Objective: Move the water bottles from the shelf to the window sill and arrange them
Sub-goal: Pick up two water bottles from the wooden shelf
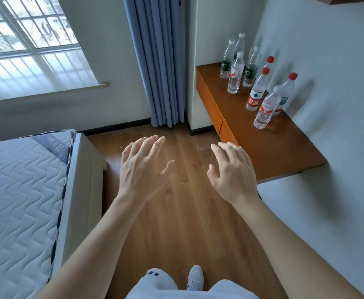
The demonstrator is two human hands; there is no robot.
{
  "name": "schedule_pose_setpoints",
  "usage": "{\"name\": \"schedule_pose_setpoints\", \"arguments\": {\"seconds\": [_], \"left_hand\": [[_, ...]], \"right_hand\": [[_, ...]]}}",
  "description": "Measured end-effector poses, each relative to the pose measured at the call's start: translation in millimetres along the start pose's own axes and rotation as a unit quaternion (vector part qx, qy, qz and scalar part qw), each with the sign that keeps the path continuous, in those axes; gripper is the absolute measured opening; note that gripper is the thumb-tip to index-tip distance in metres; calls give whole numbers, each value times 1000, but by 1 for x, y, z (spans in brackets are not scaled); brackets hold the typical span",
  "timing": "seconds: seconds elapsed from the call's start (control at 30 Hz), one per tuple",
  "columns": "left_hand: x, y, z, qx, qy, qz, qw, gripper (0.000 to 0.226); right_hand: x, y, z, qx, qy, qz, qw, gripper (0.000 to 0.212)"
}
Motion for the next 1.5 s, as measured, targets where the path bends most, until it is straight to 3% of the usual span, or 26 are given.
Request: {"name": "schedule_pose_setpoints", "arguments": {"seconds": [0.47, 0.93, 1.17, 1.5], "left_hand": [[90, -111, 51, -15, 4, 7, 1000, 62], [199, -303, 141, 63, 83, 40, 994, 59], [255, -357, 101, 144, 152, 84, 974, 57], [328, -387, -38, 273, 230, 162, 920, 61]], "right_hand": [[92, -119, -15, -4, 8, 17, 1000, 50], [197, -290, -14, 63, 76, 15, 995, 52], [192, -290, -59, 158, 136, 23, 978, 54], [162, -232, -149, 302, 206, -38, 930, 57]]}}
Point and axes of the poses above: each hand's wrist, its own y-axis away from the middle knuckle, its own x-axis out of the palm, z = x × y, the point moved 1 cm from there along -y, towards the middle knuckle, and after that the axes turned 12 degrees about -z, right-handed, at the moved point
